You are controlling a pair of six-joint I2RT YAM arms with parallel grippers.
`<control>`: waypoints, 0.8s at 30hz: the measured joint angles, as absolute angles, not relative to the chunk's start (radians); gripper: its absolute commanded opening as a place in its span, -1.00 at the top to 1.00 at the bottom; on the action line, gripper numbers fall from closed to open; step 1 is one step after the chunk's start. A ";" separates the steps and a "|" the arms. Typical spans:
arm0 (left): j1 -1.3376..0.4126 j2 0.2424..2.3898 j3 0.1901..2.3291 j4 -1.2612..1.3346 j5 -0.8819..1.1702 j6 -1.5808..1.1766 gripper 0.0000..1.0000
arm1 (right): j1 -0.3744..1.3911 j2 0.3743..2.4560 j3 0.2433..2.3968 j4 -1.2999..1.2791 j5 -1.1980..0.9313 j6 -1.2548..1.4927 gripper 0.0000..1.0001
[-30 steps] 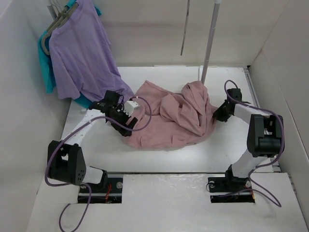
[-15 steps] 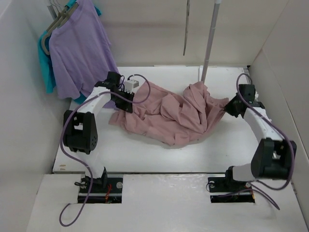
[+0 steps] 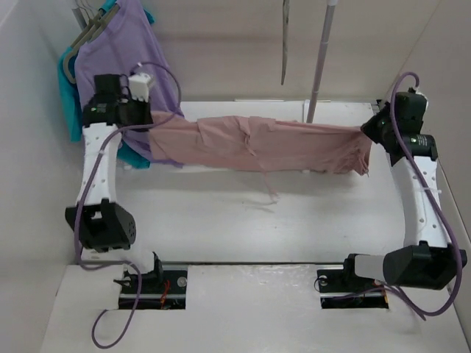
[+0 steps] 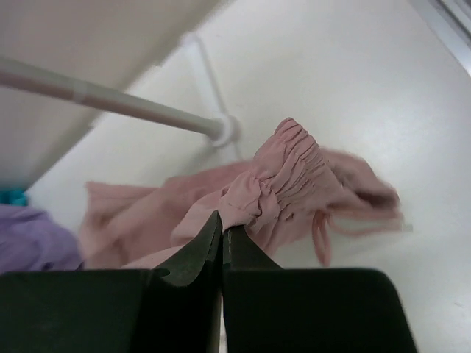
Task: Place the trousers on the hanger
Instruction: Flatten out the trousers at the center of the board.
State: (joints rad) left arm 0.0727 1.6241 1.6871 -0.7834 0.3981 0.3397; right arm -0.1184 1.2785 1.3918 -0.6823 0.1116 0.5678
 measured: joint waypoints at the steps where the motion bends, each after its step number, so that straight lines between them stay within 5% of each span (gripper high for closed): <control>1: 0.098 1.590 1.741 -0.786 0.388 0.350 1.00 | -0.117 1.279 1.429 -0.683 0.082 0.568 1.00; 5: 0.107 1.384 1.839 -0.810 0.307 0.436 1.00 | -0.105 1.221 1.491 -0.677 0.022 0.561 1.00; 9: 0.106 1.158 1.714 -0.879 0.252 0.511 1.00 | -0.109 1.094 1.404 -0.661 -0.009 0.563 1.00; 14: 0.113 1.110 1.401 -0.984 0.190 0.580 -0.46 | -0.120 0.987 1.220 -0.667 -0.009 0.573 1.00; 18: 0.133 1.256 1.199 -1.010 0.130 0.602 -0.65 | -0.126 0.978 1.105 -0.670 -0.010 0.580 1.00; 24: 0.269 1.270 1.086 -1.034 0.095 0.640 -0.67 | -0.126 0.978 1.041 -0.672 -0.031 0.586 1.00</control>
State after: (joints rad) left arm 0.2687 1.2697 1.0859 -1.0344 0.0952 0.6399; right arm -0.1261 0.9775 1.0409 -0.6724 -0.0315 0.5858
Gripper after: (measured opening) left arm 0.833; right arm 0.013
